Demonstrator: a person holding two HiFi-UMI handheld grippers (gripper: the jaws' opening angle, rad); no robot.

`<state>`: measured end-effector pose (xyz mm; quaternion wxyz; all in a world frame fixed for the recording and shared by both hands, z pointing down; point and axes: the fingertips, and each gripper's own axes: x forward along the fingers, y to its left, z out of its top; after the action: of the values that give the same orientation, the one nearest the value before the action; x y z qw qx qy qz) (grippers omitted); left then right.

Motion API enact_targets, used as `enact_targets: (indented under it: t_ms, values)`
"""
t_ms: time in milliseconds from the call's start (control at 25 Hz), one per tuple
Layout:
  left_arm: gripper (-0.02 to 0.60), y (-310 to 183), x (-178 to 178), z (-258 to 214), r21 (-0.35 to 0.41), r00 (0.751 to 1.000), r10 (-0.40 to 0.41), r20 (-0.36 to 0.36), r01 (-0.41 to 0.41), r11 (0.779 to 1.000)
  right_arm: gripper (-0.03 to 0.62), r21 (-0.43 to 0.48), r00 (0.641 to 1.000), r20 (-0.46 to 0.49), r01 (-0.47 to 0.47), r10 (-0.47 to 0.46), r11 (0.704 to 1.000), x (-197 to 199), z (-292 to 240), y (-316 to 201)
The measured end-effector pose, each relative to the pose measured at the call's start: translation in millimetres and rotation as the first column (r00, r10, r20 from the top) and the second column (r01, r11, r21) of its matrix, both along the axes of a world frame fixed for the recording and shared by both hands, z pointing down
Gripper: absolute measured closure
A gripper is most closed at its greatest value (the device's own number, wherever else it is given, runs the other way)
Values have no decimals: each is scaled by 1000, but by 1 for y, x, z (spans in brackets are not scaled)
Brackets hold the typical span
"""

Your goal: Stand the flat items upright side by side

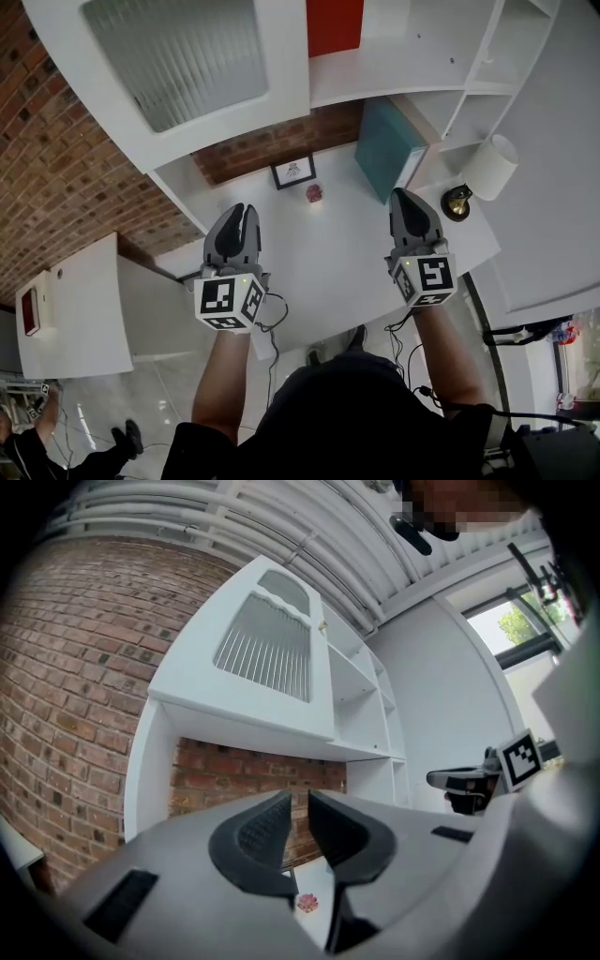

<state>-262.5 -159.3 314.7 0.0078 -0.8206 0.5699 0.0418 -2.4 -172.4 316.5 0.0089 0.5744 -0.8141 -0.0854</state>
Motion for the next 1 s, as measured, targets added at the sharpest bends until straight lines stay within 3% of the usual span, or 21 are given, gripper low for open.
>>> enact_targets:
  t_ms: [1000]
  values:
    - [526,-9,19,13,-46,1000,-17,10,18,999,594,-6,996,9,85,-85,996,10,1,-12]
